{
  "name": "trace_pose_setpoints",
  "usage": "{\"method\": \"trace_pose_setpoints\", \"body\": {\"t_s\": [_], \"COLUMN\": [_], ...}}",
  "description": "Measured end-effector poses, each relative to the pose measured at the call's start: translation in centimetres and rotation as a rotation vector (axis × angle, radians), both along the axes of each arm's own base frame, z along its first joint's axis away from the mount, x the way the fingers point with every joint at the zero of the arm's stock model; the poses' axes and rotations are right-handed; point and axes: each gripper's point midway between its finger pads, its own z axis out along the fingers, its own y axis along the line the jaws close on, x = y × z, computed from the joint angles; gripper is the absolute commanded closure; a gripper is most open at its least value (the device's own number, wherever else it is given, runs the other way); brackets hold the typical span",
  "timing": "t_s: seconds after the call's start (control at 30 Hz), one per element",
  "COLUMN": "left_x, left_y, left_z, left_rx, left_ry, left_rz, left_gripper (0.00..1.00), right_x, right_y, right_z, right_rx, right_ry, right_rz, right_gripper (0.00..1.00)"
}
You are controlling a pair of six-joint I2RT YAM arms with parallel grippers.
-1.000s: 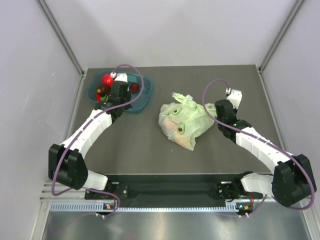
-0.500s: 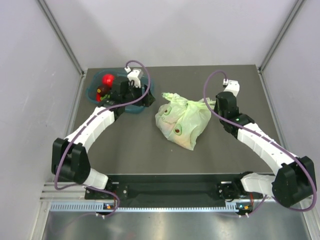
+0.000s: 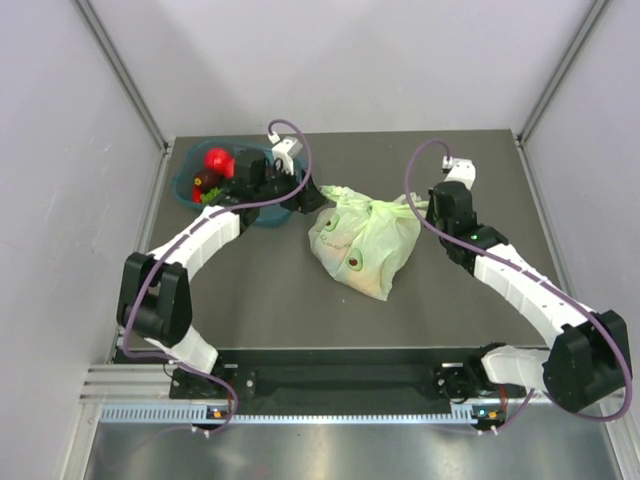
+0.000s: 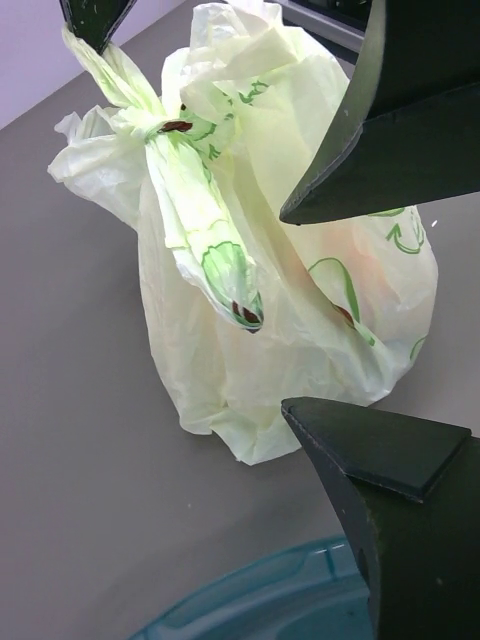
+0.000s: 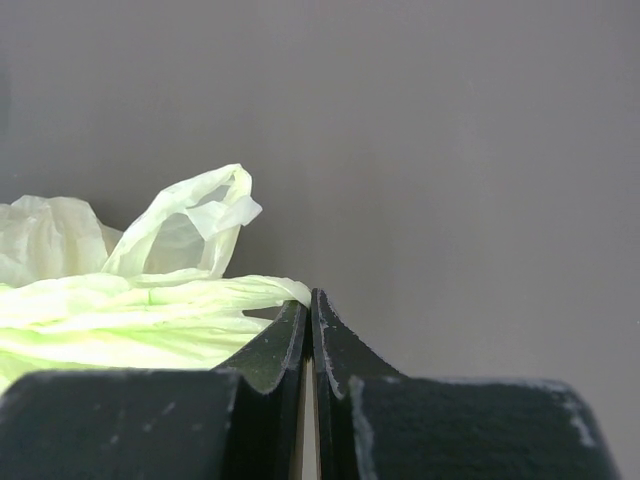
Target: Place the fake fruits into the plastic bag and tie a complex knot
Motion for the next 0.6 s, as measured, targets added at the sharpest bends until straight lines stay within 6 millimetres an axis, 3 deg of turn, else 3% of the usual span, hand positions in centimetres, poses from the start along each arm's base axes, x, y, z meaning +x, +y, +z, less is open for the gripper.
{"method": "trace_pose_setpoints", "body": {"t_s": [0.2, 0.4, 0.6], "left_x": [0.4, 1.0, 1.4], "left_y": [-0.7, -1.6, -2.6], "left_z": [-0.5, -0.8, -0.5], "left_rx": [-0.012, -0.018, -0.030], "left_ry": [0.008, -0.004, -0.045], "left_rz": [-0.014, -0.032, -0.084], "left_gripper": [0.25, 0.18, 0.23], "right_x": [0.1, 0.1, 0.1], "right_y": [0.1, 0.2, 0.5], "right_z": [0.3, 0.3, 0.2], "right_rx": [-0.001, 0.003, 0.009], "right_ry": [-0.005, -0.004, -0.001], "right_rz": [0.005, 0.013, 0.024], "right_gripper": [1.00, 1.00, 1.00]}}
